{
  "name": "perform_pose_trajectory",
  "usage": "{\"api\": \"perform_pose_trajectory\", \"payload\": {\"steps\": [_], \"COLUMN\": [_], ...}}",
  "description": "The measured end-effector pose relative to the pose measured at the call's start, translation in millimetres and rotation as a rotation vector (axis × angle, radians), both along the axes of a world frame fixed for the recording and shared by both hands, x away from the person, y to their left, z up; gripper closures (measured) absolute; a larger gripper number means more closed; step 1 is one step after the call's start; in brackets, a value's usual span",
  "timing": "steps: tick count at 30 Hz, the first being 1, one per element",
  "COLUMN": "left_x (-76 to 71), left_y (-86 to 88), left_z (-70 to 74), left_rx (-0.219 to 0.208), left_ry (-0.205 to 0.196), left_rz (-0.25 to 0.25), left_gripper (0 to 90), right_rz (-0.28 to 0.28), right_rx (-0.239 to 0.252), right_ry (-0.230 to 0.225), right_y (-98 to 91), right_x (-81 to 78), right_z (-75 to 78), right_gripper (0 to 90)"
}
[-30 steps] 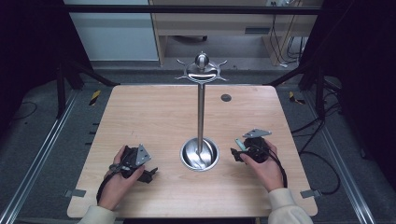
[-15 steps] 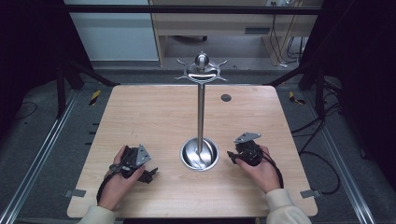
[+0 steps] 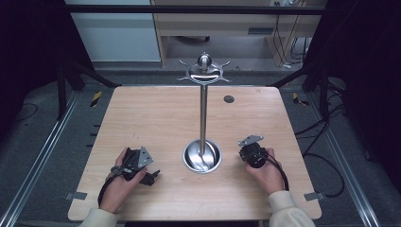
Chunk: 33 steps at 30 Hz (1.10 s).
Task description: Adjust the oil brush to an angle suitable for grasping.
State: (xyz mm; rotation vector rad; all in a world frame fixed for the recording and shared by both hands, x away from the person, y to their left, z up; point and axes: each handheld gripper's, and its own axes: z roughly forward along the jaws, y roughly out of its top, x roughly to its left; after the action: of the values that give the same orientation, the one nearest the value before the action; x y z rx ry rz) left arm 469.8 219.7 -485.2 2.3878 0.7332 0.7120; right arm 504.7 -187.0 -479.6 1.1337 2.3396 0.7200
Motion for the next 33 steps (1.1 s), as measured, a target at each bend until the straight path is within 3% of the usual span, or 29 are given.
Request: {"api": "perform_pose_trajectory", "payload": {"steps": [6,14,25,29,33], "left_x": [0.0,-0.1,-0.1,-0.1,-0.3], "left_y": [-0.2,-0.1,0.1,-0.1,-0.5], "left_z": [0.0,0.4,0.6,0.5,0.6], "left_rx": [0.002,0.003,0.001,0.002,0.006], "left_ry": [0.001,0.002,0.002,0.002,0.0], "left_rz": [-0.002,-0.002,-0.002,-0.003,-0.003], "left_gripper": [3.3,3.3,3.3,3.3,3.4], "right_rz": [-0.052,-0.072,-0.134,-0.18,-0.177], "right_rx": [0.013,0.008,-0.005,0.02,0.044], "right_ry": [0.03,0.054,0.051,0.058,0.065], "right_y": [-7.0,-9.5,-16.4,-23.6,-25.2], "right_x": [4.1,6.0,8.4,10.1,10.0], "right_z": [-3.8,-6.9,-6.6,-6.2,-5.5], "right_gripper": [90.0,90.0,90.0,90.0,87.8]}}
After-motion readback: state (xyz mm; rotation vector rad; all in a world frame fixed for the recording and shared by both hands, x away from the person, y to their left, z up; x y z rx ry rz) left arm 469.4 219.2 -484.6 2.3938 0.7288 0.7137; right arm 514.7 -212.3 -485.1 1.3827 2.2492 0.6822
